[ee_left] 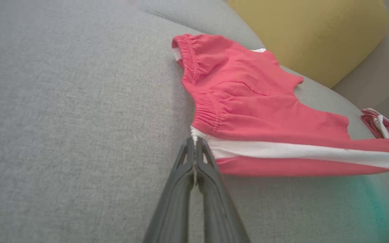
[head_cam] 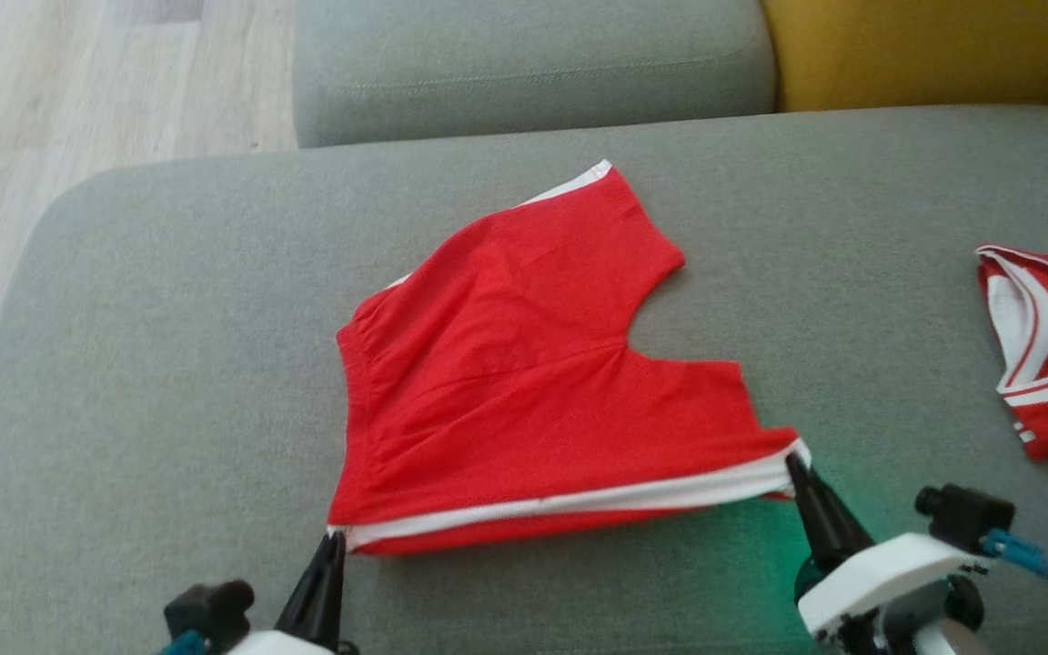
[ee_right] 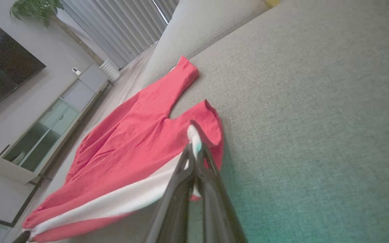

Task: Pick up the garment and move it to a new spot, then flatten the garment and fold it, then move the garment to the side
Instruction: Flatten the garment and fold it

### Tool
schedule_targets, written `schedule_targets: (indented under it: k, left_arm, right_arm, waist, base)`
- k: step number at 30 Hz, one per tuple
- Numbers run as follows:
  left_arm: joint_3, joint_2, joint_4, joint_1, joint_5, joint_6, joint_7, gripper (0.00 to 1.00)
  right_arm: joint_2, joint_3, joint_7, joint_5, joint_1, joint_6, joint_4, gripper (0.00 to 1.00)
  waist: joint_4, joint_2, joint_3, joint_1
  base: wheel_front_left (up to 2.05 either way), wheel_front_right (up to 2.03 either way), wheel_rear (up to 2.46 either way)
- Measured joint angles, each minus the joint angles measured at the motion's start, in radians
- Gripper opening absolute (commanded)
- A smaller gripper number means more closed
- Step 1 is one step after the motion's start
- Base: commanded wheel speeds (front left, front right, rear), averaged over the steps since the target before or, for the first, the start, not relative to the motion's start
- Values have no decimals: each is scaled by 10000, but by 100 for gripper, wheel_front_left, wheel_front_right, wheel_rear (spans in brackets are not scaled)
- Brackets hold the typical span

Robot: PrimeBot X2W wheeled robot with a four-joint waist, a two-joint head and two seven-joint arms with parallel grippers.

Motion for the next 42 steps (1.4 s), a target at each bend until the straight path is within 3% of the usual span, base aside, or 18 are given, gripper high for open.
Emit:
schedule_targets:
  k: [5,14,23,32,41,42]
  left_arm:
    - [-188,21,-543,-351,90,10,0,0]
    - [-577,15,-1091,-3187,-487,10,0,0]
    - [-909,-12,-646,-5053,-1124,169,-2,0]
    - [-1363,-42,-178,-6285,-1766,366,-2,0]
    - [-1908,-58,169,-7282,-1726,980,-2,0]
    - [-1967,-58,188,-7310,-1737,986,-2,0]
  right_arm:
    - [136,-355,-111,-343,-643,0,-58,0]
    - [104,-631,46,-997,-4325,0,445,0]
    - [52,-545,345,-1530,-7324,0,2113,0]
    - [67,-479,-115,-2008,-9127,0,4109,0]
    - [38,-531,-648,-2759,-10702,0,5937,0]
    - [42,-527,-700,-2874,-10805,0,6138,34]
  waist:
    - [156,0,412,0]
    - [518,0,1658,0]
    - [1088,0,3031,0]
    - [1597,-1,4151,1]
    - [1933,-1,4892,1]
    - [1960,-1,4934,1]
  base:
    - [0,0,0]
    - [0,0,0]
    - [0,0,0]
    - [0,0,0]
    - [0,0,0]
    - [0,0,0]
